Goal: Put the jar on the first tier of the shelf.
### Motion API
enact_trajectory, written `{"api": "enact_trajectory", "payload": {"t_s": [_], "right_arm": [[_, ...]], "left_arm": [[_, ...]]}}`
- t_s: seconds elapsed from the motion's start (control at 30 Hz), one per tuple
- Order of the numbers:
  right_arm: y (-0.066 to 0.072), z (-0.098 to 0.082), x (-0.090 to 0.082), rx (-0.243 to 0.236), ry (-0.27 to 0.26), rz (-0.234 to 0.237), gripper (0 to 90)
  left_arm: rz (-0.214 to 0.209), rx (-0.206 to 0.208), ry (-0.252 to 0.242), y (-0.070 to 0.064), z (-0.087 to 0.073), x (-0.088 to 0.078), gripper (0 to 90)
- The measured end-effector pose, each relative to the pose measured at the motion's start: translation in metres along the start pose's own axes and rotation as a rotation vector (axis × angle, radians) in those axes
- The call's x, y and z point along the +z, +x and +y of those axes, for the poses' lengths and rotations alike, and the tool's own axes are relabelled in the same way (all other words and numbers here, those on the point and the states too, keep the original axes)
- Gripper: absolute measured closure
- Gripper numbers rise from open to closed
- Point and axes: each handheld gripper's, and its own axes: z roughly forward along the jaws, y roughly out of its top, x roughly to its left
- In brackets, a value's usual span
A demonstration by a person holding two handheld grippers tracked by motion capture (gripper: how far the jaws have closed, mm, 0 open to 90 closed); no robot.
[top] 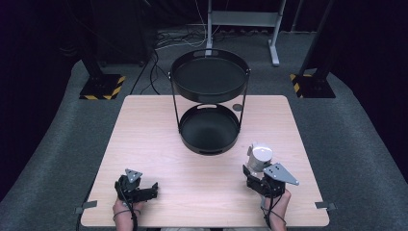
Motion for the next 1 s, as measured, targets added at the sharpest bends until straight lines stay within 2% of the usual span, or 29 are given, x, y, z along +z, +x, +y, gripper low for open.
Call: {"api": "enact_trajectory", "payload": {"t_s": [1.0], "right_arm": [[0.006,0.019,0.024,-0.024,0.005,0.042,29.4]], "left_arm": [[0.0,0.0,0.0,0.0,0.0,0.0,0.5]]}}
